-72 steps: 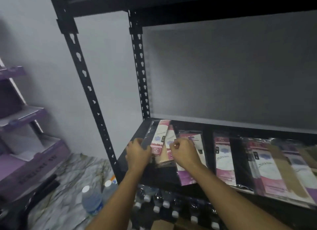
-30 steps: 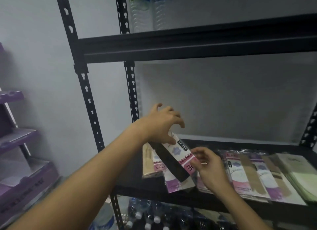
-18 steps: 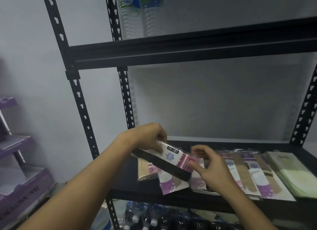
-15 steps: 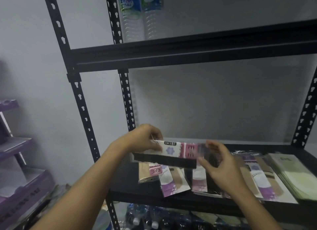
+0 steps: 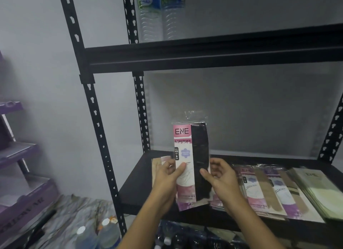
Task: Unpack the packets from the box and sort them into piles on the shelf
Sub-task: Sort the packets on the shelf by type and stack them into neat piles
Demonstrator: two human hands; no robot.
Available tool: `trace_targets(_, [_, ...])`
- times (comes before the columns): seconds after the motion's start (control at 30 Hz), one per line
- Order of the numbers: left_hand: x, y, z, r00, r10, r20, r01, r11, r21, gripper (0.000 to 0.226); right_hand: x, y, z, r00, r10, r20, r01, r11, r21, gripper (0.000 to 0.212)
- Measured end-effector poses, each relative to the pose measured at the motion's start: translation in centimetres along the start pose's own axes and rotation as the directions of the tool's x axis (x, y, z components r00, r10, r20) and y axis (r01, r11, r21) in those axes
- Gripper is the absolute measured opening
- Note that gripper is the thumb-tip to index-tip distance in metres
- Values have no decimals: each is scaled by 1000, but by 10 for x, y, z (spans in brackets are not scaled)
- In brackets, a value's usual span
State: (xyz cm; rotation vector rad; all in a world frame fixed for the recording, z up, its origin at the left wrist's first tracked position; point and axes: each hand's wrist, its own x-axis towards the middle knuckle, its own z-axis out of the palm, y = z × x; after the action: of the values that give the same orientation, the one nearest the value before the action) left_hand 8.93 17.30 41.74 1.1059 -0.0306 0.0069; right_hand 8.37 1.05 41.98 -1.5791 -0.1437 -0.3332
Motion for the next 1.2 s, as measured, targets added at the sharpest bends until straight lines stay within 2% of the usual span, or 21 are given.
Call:
trace_targets(0.1, [-1, -11, 0, 998, 10, -62, -6, 998, 58, 31, 0, 6, 1, 997, 60, -46, -59, 998, 32, 28])
trace_targets(0.17, [1, -15, 2, 994, 40, -101, -22, 985, 174, 26, 2, 11, -4, 993, 99, -68, -99, 995, 11, 27])
trace_targets(0.23, [4, -19, 7, 993, 80, -81, -53, 957, 287, 27, 6, 16, -15, 984, 130, -121, -135, 990, -31, 26])
trace_targets(0.33, [14, -29, 24, 994, 112, -21, -86, 856, 510, 38, 17, 27, -35, 964, 128, -232, -175, 965, -195, 26])
trace_targets(0.43, [33, -46, 46, 992, 124, 5, -99, 765, 636, 44, 30, 39, -56, 951, 132, -281, -240, 886, -396, 29])
trace_targets(0.63, [65, -87, 67, 997, 77, 20, -63, 610, 790, 39, 49, 70, -76, 936, 102, -338, -324, 632, -704, 28])
trace_targets(0.73, [72, -101, 67, 997, 80, 3, -46, 545, 837, 38, 55, 80, -77, 948, 73, -309, -301, 512, -804, 28])
trace_targets(1.0, [81, -125, 60, 998, 67, 7, -33, 396, 917, 38, 55, 104, -79, 978, 65, -199, -209, 316, -926, 34])
trace_targets(1.1, [84, -128, 60, 997, 76, 32, -58, 367, 928, 39, 55, 106, -81, 981, 62, -186, -196, 279, -940, 38])
trace_targets(1.2, [84, -129, 59, 997, 64, 46, -65, 334, 940, 39, 54, 109, -81, 979, 83, -185, -201, 286, -937, 38])
